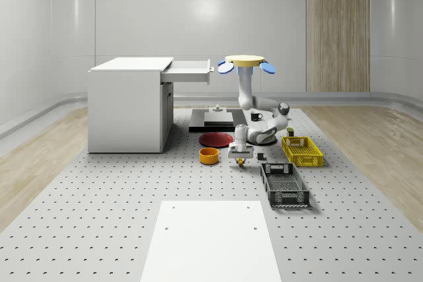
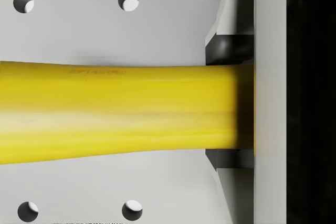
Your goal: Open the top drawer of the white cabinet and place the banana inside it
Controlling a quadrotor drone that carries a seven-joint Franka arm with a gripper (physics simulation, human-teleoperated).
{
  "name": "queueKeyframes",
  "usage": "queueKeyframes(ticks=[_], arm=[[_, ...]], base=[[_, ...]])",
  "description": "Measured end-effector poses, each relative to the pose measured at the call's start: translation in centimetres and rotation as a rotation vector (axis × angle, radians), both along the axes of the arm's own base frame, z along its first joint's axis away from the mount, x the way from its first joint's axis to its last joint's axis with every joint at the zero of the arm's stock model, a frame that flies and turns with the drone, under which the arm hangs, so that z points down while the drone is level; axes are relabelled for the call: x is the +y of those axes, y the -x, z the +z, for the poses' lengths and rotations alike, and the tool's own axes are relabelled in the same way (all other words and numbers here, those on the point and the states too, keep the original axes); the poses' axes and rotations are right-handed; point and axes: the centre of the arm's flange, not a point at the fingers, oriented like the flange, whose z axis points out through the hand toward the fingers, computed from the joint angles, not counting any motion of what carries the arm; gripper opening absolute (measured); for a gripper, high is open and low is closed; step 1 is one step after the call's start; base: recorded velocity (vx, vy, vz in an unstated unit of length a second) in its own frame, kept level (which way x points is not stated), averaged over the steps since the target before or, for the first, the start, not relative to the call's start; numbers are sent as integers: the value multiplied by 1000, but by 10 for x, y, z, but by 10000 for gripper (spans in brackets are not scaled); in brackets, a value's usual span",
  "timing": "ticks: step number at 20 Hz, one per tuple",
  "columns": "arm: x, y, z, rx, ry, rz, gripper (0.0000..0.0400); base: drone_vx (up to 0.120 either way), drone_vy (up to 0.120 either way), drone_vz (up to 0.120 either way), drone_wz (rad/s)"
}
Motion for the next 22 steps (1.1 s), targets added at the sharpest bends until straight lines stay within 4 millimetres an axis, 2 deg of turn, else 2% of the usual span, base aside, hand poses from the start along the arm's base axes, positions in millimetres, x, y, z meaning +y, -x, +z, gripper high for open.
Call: queueKeyframes(ticks=[8,15,22], arm=[[0,0,-31,-1,2,8,193],[0,0,-58,-1,3,-12,193],[0,0,-66,-1,3,-16,193]], base=[[0,0,0,0],[-6,0,120,0],[-120,0,120,0]])
